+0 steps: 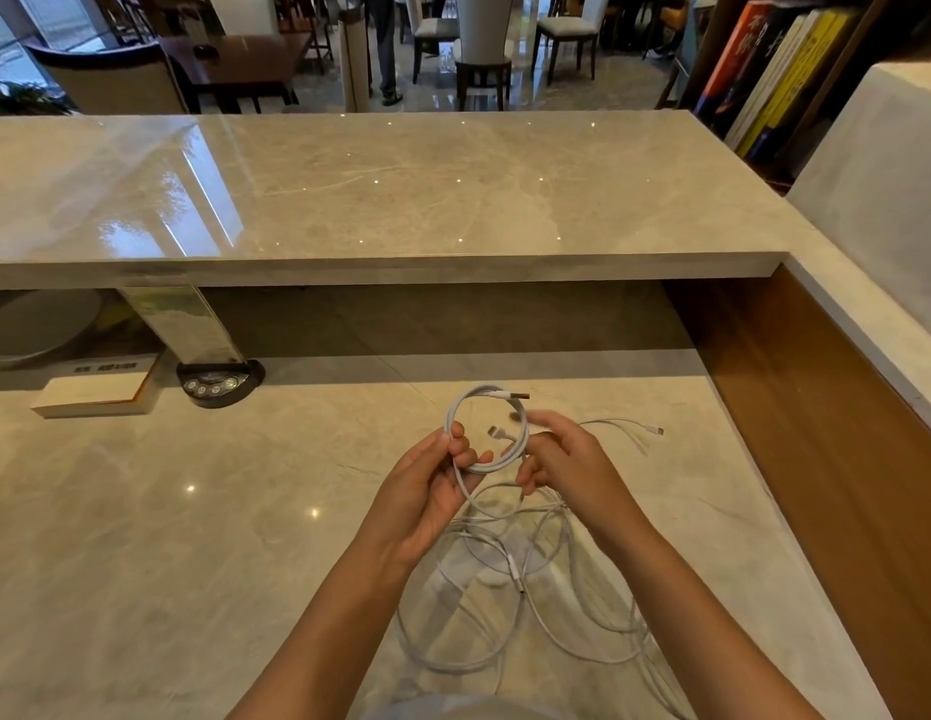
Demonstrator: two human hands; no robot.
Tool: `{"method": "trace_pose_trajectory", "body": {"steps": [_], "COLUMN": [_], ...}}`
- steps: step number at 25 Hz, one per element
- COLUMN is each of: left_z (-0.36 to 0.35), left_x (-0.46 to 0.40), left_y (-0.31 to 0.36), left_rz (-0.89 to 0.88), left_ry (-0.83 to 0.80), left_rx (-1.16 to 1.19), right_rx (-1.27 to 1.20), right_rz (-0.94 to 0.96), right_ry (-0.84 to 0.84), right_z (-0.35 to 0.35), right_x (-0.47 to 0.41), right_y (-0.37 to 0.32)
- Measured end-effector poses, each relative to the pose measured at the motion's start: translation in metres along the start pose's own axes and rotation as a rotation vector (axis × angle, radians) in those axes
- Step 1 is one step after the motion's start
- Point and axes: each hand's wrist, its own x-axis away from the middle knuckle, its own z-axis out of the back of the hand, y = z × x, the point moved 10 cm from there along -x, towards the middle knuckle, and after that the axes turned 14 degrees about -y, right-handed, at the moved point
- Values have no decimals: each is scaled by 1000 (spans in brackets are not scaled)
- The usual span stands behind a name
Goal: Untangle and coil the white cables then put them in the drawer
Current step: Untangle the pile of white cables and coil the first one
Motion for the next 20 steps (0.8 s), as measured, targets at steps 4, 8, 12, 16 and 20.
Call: {"method": "trace_pose_trajectory", "body": {"steps": [4, 8, 12, 16, 20], "left_z": [4, 1, -2, -2, -8], "left_x": [-2, -3, -5, -3, -6], "left_y": [-5, -7, -11, -14, -9], "left_rz": [4, 9, 36, 74, 105], "left_ry": [40, 46, 32, 16, -41], "left_rx": [35, 11, -37, -48, -181], "right_rx": [105, 133, -86, -419, -545], "right_rz": [243, 353, 281, 266, 96], "right_ry": [66, 221, 575, 743, 539], "right_z": [-11, 3, 44, 86, 91], "right_x": [8, 16, 32, 45, 27], "right_y": [-14, -20, -6, 1, 11]}}
